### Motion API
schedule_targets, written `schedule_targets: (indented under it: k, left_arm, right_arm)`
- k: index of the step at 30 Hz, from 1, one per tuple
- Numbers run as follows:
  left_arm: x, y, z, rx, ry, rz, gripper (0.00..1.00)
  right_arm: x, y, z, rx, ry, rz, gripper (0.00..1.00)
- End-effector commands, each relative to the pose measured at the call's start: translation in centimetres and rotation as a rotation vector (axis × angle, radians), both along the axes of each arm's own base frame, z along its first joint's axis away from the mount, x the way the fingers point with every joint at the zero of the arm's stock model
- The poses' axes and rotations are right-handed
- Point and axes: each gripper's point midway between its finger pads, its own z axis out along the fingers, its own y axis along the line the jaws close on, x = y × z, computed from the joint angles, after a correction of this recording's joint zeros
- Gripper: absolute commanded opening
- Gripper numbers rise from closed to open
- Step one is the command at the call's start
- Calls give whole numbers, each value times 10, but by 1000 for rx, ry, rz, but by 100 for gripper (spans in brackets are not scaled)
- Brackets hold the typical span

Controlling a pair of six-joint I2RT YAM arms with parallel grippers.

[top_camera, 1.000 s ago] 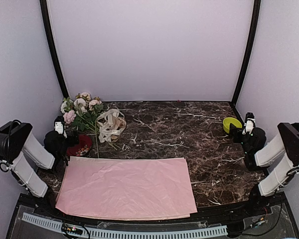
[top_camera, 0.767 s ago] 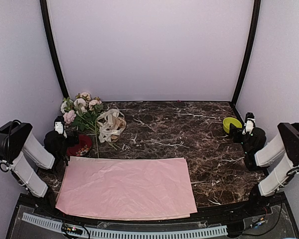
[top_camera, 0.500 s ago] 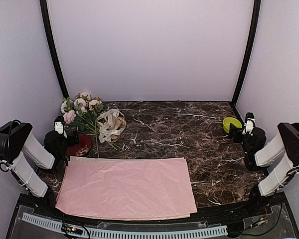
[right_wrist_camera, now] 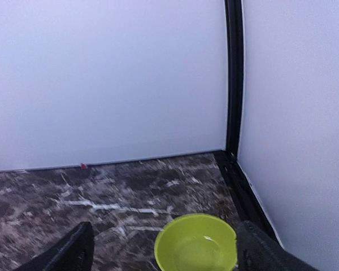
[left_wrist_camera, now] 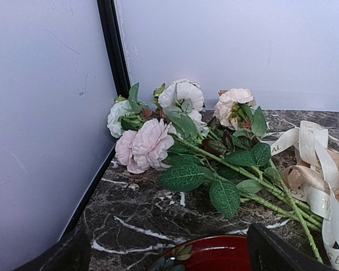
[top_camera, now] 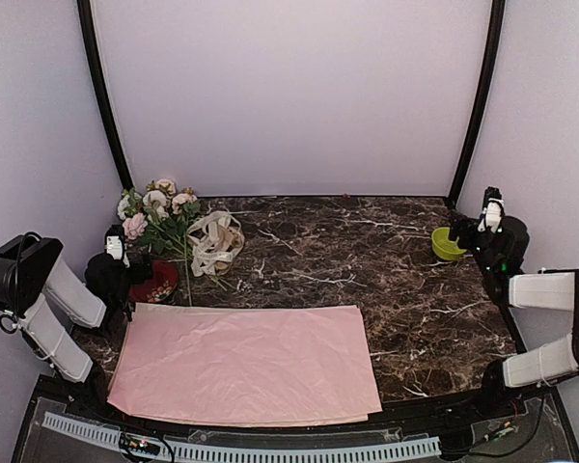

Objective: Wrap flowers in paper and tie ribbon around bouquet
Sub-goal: Pick up the flattened wrapping paper from the center of the board.

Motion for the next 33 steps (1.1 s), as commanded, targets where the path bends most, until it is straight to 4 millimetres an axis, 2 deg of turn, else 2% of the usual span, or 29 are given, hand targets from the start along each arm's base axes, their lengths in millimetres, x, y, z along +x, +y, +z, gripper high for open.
schedule_targets:
  k: [1,5,8,11,13,16,18,20,23,24,27,30,33]
  left_arm:
    - [4,0,13,-7,-37,-18,99]
    - [2,7,18,-23,-39,24,99]
    - [-6,2,21,8,-67,23,99]
    - [-8,0,25,28,-92,22,99]
    - [-10,-1,24,26,-91,20,99]
    - [-16,-5,33,44,-130,0,99]
    - [-20,-14,49,78,-151,-20,99]
    - [-15,-28,62,90,-120,-83,99]
    - [-10,-27,79,15,-82,-18,99]
    - [-11,-36,76,-6,-24,-37,97]
    - [-16,-81,105,-30,-16,-194,91]
    - [-28,-111,126,-85,35,-261,89]
    - [-41,-131,125,-208,137,-318,84]
  right_arm:
    - [-3,61,18,203,134,324,79]
    - [-17,115,23,208,257,506,68]
    - [-36,159,18,150,384,619,68]
    - [-57,193,6,115,507,730,69]
    - [-66,204,-10,96,611,748,69]
    - [-80,214,-37,77,772,758,65]
    - [-91,228,-47,102,845,811,63]
    - [-99,237,-59,128,907,831,61]
    - [-106,243,-82,99,998,791,59]
    - [-109,246,-89,98,1033,790,58]
    - [-119,259,-109,101,1131,820,52]
    - [-130,264,-130,79,1218,853,44]
    - [-138,256,-148,50,1279,831,45]
